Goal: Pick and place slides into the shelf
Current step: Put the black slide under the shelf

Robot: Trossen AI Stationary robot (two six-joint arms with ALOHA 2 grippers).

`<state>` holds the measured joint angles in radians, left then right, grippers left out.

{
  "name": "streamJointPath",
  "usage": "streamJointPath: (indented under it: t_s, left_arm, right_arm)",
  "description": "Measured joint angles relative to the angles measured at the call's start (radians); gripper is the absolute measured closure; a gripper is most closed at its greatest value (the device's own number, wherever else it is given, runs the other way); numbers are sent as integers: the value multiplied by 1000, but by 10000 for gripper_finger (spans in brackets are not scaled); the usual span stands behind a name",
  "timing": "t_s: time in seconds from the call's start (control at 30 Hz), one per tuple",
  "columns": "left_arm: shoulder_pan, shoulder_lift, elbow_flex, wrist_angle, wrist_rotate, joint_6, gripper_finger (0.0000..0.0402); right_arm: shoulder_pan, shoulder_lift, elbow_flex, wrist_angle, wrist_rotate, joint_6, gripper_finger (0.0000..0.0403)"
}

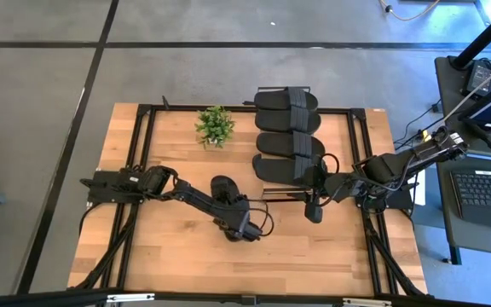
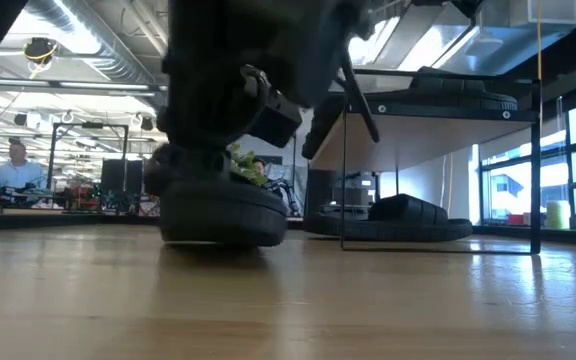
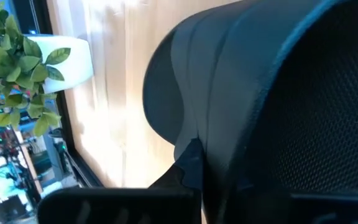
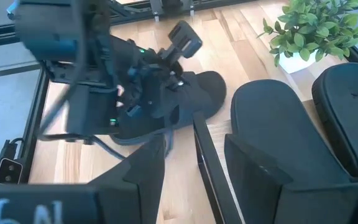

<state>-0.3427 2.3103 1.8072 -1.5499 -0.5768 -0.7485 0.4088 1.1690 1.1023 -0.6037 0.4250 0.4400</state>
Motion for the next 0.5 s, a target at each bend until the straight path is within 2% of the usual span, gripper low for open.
streamJointPath:
  t_s: [0.5]
  left_arm:
    - [-63, -168, 2, -20, -70, 0, 398]
  right_arm:
    - [0, 0, 0, 7, 0, -2, 236]
